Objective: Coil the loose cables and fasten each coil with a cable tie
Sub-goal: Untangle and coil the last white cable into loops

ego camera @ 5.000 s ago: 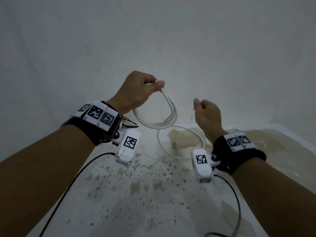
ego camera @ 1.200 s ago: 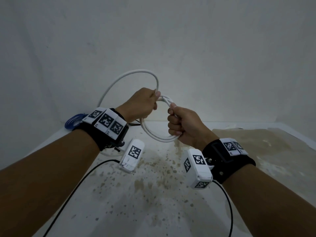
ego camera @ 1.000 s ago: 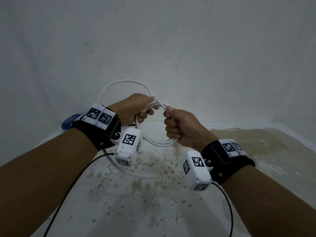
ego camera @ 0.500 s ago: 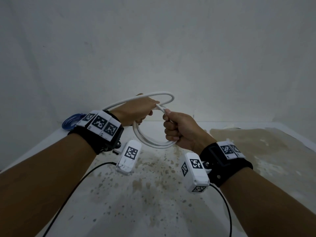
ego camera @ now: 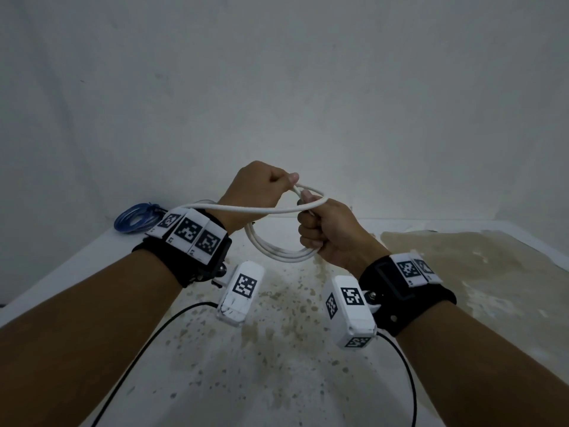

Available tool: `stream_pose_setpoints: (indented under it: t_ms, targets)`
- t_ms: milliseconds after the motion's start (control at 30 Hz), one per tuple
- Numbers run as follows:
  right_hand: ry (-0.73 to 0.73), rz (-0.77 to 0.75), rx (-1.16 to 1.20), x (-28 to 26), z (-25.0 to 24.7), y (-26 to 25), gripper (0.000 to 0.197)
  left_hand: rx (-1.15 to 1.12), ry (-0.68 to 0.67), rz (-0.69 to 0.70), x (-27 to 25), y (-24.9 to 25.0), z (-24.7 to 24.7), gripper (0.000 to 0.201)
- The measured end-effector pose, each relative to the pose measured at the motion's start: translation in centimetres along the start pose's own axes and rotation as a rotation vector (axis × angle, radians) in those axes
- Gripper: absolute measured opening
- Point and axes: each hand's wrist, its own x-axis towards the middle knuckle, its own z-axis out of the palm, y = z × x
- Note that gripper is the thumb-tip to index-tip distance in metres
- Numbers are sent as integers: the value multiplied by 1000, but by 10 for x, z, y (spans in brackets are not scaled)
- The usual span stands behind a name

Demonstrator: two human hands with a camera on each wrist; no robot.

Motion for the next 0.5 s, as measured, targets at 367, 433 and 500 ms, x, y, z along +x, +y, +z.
stream_pose_setpoints:
  t_ms: [367, 433, 500]
  targets:
    - [-98, 74, -2, -5, -4, -13, 15, 47, 107, 1, -3, 5, 2, 40]
    - [-105, 87, 48, -3, -8, -18, 30, 24, 132, 1, -3, 7, 0, 42]
    - [-135, 84, 82, -2, -11, -24, 36, -9, 152, 7, -3, 10, -3, 39]
